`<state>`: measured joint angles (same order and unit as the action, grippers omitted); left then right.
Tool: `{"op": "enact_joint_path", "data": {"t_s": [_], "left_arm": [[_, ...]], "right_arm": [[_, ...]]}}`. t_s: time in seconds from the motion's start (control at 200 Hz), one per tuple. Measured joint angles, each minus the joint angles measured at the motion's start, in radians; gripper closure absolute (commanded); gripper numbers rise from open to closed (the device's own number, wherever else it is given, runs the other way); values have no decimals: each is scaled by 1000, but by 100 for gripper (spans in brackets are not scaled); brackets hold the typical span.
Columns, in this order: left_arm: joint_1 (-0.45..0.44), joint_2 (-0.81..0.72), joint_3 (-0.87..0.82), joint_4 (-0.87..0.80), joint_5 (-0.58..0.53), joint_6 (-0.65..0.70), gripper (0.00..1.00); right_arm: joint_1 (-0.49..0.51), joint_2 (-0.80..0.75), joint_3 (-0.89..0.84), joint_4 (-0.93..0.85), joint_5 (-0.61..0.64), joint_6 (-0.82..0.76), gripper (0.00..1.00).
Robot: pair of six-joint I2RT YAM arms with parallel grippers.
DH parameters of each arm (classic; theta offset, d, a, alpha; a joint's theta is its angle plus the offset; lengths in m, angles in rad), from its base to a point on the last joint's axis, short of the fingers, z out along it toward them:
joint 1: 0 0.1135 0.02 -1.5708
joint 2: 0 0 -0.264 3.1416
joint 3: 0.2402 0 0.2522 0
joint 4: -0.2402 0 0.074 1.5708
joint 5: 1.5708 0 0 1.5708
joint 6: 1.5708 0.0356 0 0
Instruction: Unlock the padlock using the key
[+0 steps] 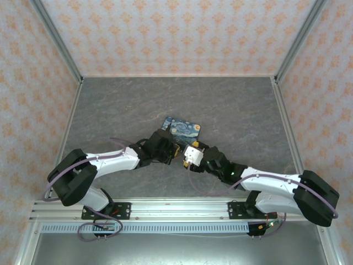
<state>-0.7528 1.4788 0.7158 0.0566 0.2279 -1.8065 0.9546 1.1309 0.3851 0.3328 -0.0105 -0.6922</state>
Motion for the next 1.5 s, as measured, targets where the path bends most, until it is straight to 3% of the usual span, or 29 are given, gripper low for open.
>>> {"op": "enact_joint_path", "data": {"t_s": [0.41,1.001,1.501], "left_arm": [[0,0,11,-43,4,0,100],[1,0,24,-46,26,0,100],[3,0,24,-53,25,0,100]], "right_arm": [[18,172,29,99,19,-36,55],[33,254,69,146,19,19,74],[33,256,79,146,20,42,97]]}}
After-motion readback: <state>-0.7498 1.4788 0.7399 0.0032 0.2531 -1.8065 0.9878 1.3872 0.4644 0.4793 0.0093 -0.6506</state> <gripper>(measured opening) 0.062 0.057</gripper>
